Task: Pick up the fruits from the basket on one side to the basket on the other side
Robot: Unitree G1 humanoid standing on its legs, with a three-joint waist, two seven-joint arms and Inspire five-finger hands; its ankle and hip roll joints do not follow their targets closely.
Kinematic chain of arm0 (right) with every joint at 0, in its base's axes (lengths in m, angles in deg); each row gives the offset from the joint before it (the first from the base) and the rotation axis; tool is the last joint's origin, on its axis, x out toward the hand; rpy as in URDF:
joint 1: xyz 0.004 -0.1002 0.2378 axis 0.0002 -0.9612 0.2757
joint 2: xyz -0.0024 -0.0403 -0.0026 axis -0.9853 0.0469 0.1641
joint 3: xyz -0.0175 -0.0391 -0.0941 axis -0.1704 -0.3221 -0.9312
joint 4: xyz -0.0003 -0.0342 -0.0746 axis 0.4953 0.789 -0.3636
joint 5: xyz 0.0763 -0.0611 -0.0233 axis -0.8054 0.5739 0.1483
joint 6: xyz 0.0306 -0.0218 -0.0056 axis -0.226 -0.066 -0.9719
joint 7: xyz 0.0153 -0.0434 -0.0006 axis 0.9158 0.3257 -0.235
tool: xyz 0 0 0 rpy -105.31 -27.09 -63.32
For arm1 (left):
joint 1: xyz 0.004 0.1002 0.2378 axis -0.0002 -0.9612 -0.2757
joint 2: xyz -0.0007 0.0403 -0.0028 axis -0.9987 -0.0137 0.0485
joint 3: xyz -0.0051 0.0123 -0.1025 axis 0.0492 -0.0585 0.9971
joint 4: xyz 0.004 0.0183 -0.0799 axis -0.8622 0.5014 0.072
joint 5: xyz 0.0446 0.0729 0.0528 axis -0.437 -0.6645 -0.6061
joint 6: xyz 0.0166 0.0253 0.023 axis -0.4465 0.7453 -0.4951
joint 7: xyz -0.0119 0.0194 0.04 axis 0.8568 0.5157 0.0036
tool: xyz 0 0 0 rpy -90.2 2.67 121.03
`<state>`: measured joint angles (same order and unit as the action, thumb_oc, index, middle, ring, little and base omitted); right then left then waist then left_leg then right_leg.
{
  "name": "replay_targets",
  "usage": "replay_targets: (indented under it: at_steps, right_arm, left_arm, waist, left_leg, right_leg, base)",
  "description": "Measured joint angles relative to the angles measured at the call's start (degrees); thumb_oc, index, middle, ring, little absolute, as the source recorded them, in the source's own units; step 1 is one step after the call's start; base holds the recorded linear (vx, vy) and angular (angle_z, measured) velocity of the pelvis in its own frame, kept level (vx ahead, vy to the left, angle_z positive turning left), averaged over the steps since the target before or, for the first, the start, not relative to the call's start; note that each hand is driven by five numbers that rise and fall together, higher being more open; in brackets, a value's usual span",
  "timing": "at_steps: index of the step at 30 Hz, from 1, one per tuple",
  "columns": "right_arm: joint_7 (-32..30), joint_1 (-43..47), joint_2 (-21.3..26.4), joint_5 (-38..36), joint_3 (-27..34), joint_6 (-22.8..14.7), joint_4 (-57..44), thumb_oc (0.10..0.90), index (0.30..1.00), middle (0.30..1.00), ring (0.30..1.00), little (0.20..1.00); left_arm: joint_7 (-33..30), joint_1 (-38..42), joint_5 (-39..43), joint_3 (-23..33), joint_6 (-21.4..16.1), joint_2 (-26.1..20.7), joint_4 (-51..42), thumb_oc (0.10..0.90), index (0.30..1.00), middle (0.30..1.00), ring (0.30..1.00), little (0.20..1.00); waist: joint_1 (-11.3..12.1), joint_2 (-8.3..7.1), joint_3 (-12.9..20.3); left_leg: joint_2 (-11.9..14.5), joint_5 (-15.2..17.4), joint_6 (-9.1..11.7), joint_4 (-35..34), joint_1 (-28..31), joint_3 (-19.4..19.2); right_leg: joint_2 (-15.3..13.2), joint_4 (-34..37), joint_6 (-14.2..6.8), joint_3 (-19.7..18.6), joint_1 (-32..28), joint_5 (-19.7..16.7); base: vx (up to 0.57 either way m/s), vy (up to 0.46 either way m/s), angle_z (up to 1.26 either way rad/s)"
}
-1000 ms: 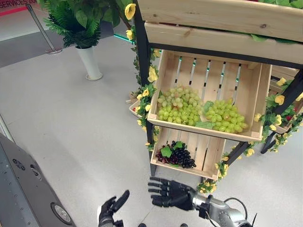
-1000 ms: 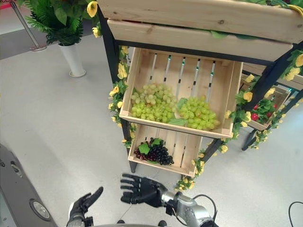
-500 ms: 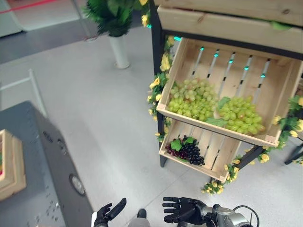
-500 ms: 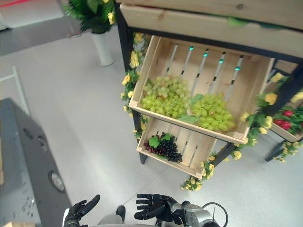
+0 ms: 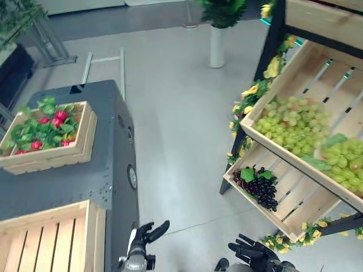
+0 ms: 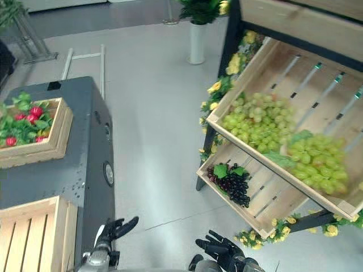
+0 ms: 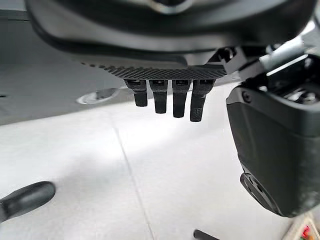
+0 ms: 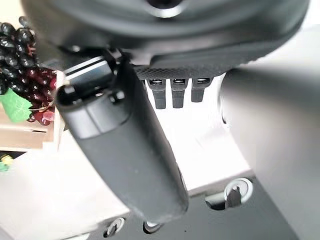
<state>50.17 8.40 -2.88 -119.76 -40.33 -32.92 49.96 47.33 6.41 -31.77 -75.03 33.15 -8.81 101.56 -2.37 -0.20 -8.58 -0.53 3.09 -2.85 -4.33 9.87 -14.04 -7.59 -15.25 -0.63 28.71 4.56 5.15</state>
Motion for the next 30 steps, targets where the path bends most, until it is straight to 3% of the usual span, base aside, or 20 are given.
replay_targets:
  at_steps: [1, 3, 4, 5, 7, 9, 11, 12, 13, 14, 15, 16, 19, 20, 21, 23, 25, 26, 28, 30]
  right_arm:
    - [-0.1, 0.2, -0.1, -0.2, -0.1, -1.8, -0.7, 0.8, 0.9, 0.9, 0.9, 0.9]
    - [-0.1, 1.0, -0.7, -0.2, 0.0, -3.3, -0.7, 0.8, 0.9, 0.9, 0.9, 0.9]
    - [-0.3, 1.3, -0.8, -0.1, 0.0, -3.6, 0.0, 0.8, 0.9, 0.9, 0.9, 0.9]
    - [-0.3, 1.3, -0.8, -0.1, 0.0, -3.6, 0.0, 0.8, 0.9, 0.9, 0.9, 0.9]
    - [-0.3, 2.1, -0.6, 2.4, 0.1, -3.7, 0.8, 0.8, 0.9, 0.9, 0.9, 0.9]
    - [-0.3, 2.6, -0.3, 5.6, 0.0, -3.9, 2.1, 0.8, 0.9, 0.9, 0.9, 0.9]
    - [-0.3, 3.3, -0.7, 9.6, -0.6, -4.2, 4.0, 0.8, 0.9, 0.9, 0.9, 0.9]
    - [-0.7, 3.3, -1.5, 11.3, -2.3, -4.8, 5.3, 0.8, 0.9, 0.9, 0.9, 0.9]
    - [-0.6, 3.5, -1.7, 11.7, -3.3, -4.8, 5.9, 0.8, 0.9, 0.9, 0.9, 0.9]
    - [-0.7, 3.5, -2.7, 12.0, -5.0, -4.9, 7.0, 0.8, 0.9, 0.9, 0.9, 0.9]
    - [-0.9, 3.4, -3.1, 13.1, -5.2, -4.9, 8.4, 0.8, 0.9, 0.9, 0.9, 0.9]
    - [-1.0, 3.5, -3.0, 14.2, -5.2, -4.0, 9.0, 0.8, 0.9, 0.9, 0.9, 0.9]
    - [-1.5, 3.9, -3.4, 18.5, -7.7, -2.9, 9.1, 0.8, 0.9, 0.9, 0.9, 0.9]
    - [-1.5, 3.6, -3.4, 18.8, -8.3, -2.7, 9.1, 0.8, 0.9, 0.9, 0.9, 0.9]
    - [-1.5, 3.4, -3.6, 18.8, -9.0, -2.0, 9.1, 0.8, 0.9, 0.9, 0.9, 0.9]
    - [-2.4, 3.5, -3.5, 18.0, -9.1, -0.8, 9.2, 0.8, 0.9, 0.9, 0.9, 0.9]
    - [-4.7, 3.6, -3.2, 17.6, -8.7, -0.6, 9.5, 0.8, 0.9, 0.9, 0.9, 0.9]
    - [-5.1, 3.6, -3.0, 17.6, -8.6, -0.6, 9.7, 0.8, 0.9, 0.9, 0.9, 0.9]
    - [-5.5, 3.3, -1.9, 17.5, -6.7, -0.6, 10.9, 0.8, 0.9, 0.9, 0.9, 0.9]
    - [-6.2, 2.9, -1.4, 17.3, -6.6, -0.6, 11.1, 0.8, 0.9, 0.9, 0.9, 0.9]
  left_arm:
    - [0.3, 0.3, -0.7, 0.0, 0.0, -0.6, 1.0, 0.8, 0.9, 0.9, 0.9, 0.9]
    - [0.6, 0.7, -2.0, -0.2, 0.1, -1.9, 2.9, 0.8, 0.9, 0.9, 0.9, 0.9]
    - [0.9, 0.8, -2.3, -0.2, 0.1, -2.5, 4.1, 0.8, 0.9, 0.9, 0.9, 0.9]
    - [0.9, 0.8, -2.3, -0.2, 0.1, -2.5, 4.1, 0.8, 0.9, 0.9, 0.9, 0.9]
    - [0.9, -1.8, -2.1, 0.7, 0.2, -3.5, 4.5, 0.8, 0.9, 0.9, 0.9, 0.9]
    - [1.1, -2.9, -2.1, 1.1, 1.2, -3.4, 4.9, 0.8, 0.9, 0.9, 0.9, 0.9]
    - [1.5, -4.4, -2.1, 1.1, 1.6, -3.0, 6.4, 0.8, 0.9, 0.9, 0.9, 0.9]
    - [2.2, -4.8, -2.0, 1.3, 2.1, -3.1, 7.0, 0.8, 0.9, 0.9, 0.9, 0.9]
    - [2.6, -5.1, -1.8, 1.2, 2.1, -3.0, 7.0, 0.8, 0.9, 0.9, 0.9, 0.9]
    - [3.4, -5.3, -0.9, 1.3, 2.0, -3.5, 7.1, 0.8, 0.9, 0.9, 0.9, 0.9]
    - [3.9, -5.8, 0.1, 1.8, 1.7, -2.7, 7.1, 0.8, 0.9, 0.9, 0.9, 0.9]
    - [3.9, -6.6, 1.1, 2.7, 1.2, -1.3, 7.1, 0.8, 0.9, 0.9, 0.9, 0.9]
    - [2.8, -8.2, 5.9, 5.1, 0.9, 1.2, 6.8, 0.8, 0.9, 0.9, 0.9, 0.9]
    - [2.8, -7.5, 7.0, 5.8, 0.8, 1.3, 7.4, 0.8, 0.9, 0.9, 0.9, 0.9]
    - [2.7, -5.6, 8.0, 7.2, 0.7, 0.5, 7.8, 0.8, 0.9, 0.9, 0.9, 0.9]
    - [2.8, -4.7, 9.6, 7.7, 0.4, 0.3, 7.6, 0.8, 0.9, 0.9, 0.9, 0.9]
    - [3.7, -5.0, 10.7, 7.1, 0.1, 0.2, 6.8, 0.8, 0.9, 0.9, 0.9, 0.9]
    - [4.0, -5.0, 10.9, 6.7, 0.1, 0.3, 6.4, 0.8, 0.9, 0.9, 0.9, 0.9]
    - [6.0, -4.8, 10.6, 4.9, 0.0, 1.6, 4.4, 0.8, 0.9, 0.9, 0.9, 0.9]
    - [6.9, -3.8, 9.6, 3.1, 0.1, 2.9, 4.1, 0.8, 0.9, 0.9, 0.9, 0.9]
  waist:
    - [-0.4, -0.17, -0.8]
    - [-2.1, -0.99, -1.7]
    - [-2.5, -0.93, -2.0]
    - [-2.5, -0.93, -2.0]
    - [-1.5, -0.72, -2.1]
    - [-1.1, 0.06, -2.4]
    - [0.1, 0.1, -2.4]
    - [0.4, -0.35, -1.8]
    - [0.6, -0.66, -1.5]
    - [1.6, -1.83, -0.8]
    - [2.7, -1.6, -0.1]
    - [4.2, -0.78, 0.9]
    - [4.8, -0.6, 3.2]
    - [4.7, -1.13, 3.7]
    - [5.0, -2.74, 3.7]
    - [5.3, -3.8, 3.8]
    - [5.2, -4.58, 3.9]
    - [4.8, -4.29, 4.1]
    - [3.3, -1.54, 4.4]
    - [2.9, 0.54, 4.9]
  left_leg:
    - [-0.3, -0.2, -0.8, 0.1, 0.0, 2.2]
    - [-0.3, -1.5, -1.6, 0.1, -0.1, 3.6]
    - [0.1, -2.2, -1.9, 0.2, -0.6, 2.3]
    - [0.1, -2.2, -1.9, 0.2, -0.6, 2.3]
    - [2.1, -3.8, -1.2, -0.3, -1.1, -1.2]
    - [2.8, -4.1, -1.0, -0.6, -1.2, -1.9]
    - [3.2, -4.9, 0.2, -0.7, -1.3, -1.7]
    - [3.3, -5.3, 0.7, -0.8, -2.0, -0.4]
    - [3.1, -5.8, 1.4, -0.7, -2.5, 0.3]
    - [2.7, -6.4, 2.3, -0.8, -2.9, 0.8]
    - [3.7, -7.0, 3.6, -0.8, -3.0, 1.2]
    - [5.3, -7.3, 4.8, -0.8, -2.7, 0.8]
    - [8.5, -8.1, 6.2, -0.8, -2.9, 1.7]
    - [9.4, -8.3, 7.9, 2.0, -4.8, 2.7]
    - [9.4, -8.9, 8.8, 6.1, -7.9, 3.4]
    - [9.3, -9.6, 9.1, 10.3, -10.4, 3.8]
    - [6.7, -7.1, 6.2, 13.6, -10.0, 4.4]
    - [6.3, -6.8, 5.7, 12.7, -9.3, 4.5]
    - [4.8, -6.0, 4.5, 4.8, -4.2, 3.9]
    - [5.3, -4.9, 5.0, 0.3, -2.8, 3.9]
  right_leg:
    - [-0.4, -4.8, -1.9, -7.3, 3.0, -0.6]
    - [-1.1, -9.3, -5.6, -12.8, 5.0, -1.7]
    - [-2.6, -12.9, -6.4, -12.3, 5.8, -1.5]
    - [-2.6, -12.9, -6.4, -12.3, 5.8, -1.5]
    - [-3.7, -18.3, -5.8, -13.5, 4.6, -1.0]
    - [-3.9, -14.9, -6.0, -14.5, 1.2, -0.7]
    - [-3.5, -5.6, -6.7, -16.0, -3.5, -0.1]
    - [-1.9, 3.5, -6.5, -17.9, -7.5, -0.1]
    - [-1.2, 7.8, -6.6, -18.6, -9.2, -0.2]
    - [-1.0, 14.7, -6.8, -18.2, -12.3, -0.5]
    - [-0.3, 19.5, -7.5, -16.6, -14.4, -2.4]
    - [0.9, 20.7, -6.8, -15.4, -14.5, -3.6]
    - [4.6, 20.6, -4.4, -16.8, -14.2, -3.5]
    - [5.9, 20.6, -3.5, -15.9, -14.3, -3.2]
    - [5.5, 20.6, -2.3, -14.6, -14.1, -3.1]
    - [5.0, 20.7, -0.8, -12.4, -14.2, -3.2]
    - [3.9, 20.6, -0.6, -12.4, -14.2, -3.6]
    - [3.8, 20.6, -0.7, -12.5, -14.1, -3.7]
    - [4.3, 20.6, -1.8, -12.3, -13.9, -4.3]
    - [5.4, 20.2, -2.1, -12.3, -12.8, -4.9]
  base:
    - [-0.34, 0.009, -0.08]
    - [-0.29, -0.007, 0.31]
    - [-0.24, -0.022, 0.4]
    - [-0.2, -0.126, 0.36]
    - [-0.2, -0.245, 0.19]
    - [-0.14, -0.313, 0.03]
    - [-0.19, -0.471, -0.09]
    - [-0.16, -0.403, 0.06]
    - [-0.2, -0.523, 0.13]
    - [-0.14, -0.43, 0.08]
    - [-0.19, -0.57, -0.16]
    - [-0.14, -0.429, -0.3]
    - [-0.12, -0.336, -0.2]
    - [-0.19, -0.286, 0.44]
    - [-0.15, -0.122, 0.53]
    - [-0.15, -0.04, 0.39]
    - [-0.12, 0.089, 0.06]
    - [-0.04, 0.117, 0.04]
    - [-0.06, 0.091, 0.18]
    - [-0.11, 0.126, 0.06]
